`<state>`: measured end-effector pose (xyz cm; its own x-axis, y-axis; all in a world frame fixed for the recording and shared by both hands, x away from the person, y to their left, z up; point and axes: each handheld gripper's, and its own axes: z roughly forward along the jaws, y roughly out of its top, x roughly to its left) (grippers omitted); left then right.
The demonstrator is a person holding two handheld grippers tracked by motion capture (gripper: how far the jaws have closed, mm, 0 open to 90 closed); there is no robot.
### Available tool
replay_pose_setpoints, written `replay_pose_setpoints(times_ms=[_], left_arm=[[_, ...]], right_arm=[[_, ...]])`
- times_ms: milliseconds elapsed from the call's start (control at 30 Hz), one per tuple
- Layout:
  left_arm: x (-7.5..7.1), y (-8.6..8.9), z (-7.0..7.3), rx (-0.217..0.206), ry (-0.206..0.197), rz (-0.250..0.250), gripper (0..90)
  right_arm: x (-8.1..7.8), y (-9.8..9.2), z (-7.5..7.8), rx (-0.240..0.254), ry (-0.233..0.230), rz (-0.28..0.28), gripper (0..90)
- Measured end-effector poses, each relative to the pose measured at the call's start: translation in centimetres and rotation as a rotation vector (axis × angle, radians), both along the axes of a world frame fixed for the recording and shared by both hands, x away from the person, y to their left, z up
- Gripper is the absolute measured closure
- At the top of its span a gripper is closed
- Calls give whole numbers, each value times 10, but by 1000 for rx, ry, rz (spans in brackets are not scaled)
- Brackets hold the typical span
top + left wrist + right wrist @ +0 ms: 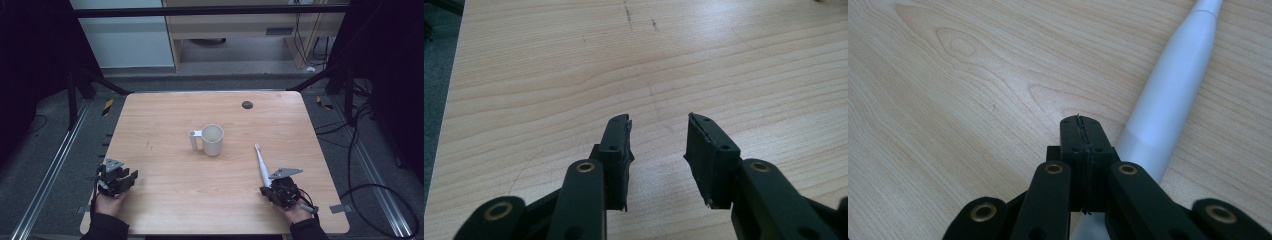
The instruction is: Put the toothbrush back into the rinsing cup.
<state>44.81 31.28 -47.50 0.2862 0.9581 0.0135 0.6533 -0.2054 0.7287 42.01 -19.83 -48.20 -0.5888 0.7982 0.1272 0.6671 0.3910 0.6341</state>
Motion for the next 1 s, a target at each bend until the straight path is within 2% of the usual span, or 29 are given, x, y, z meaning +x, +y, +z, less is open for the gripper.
replay_pose_setpoints(times_ms=[267, 400, 500, 533, 667, 800, 900, 1000], left_arm=[[0, 0, 0, -1, 2, 0, 601], [0, 0, 0, 1, 3, -1, 600], [1, -1, 0, 2, 3, -1, 601], [1, -1, -1, 2, 3, -1, 601], [1, -1, -1, 4, 5, -2, 601], [1, -1, -1, 5, 4, -2, 601], [2, -1, -1, 5, 7, -4, 601], [2, -2, -1, 9, 7, -6, 601]], right_arm=[[-1, -1, 4, 14, -14, -6, 898], [0, -4, 11, 25, -42, -30, 895], [3, -8, 17, 38, -75, -67, 899], [6, -10, 20, 29, -93, -96, 900], [17, -13, 19, 13, -111, -130, 900], [39, -16, 13, -8, -136, -189, 900], [44, -19, 9, -15, -132, -211, 900], [53, -22, 2, -9, -108, -219, 900]])
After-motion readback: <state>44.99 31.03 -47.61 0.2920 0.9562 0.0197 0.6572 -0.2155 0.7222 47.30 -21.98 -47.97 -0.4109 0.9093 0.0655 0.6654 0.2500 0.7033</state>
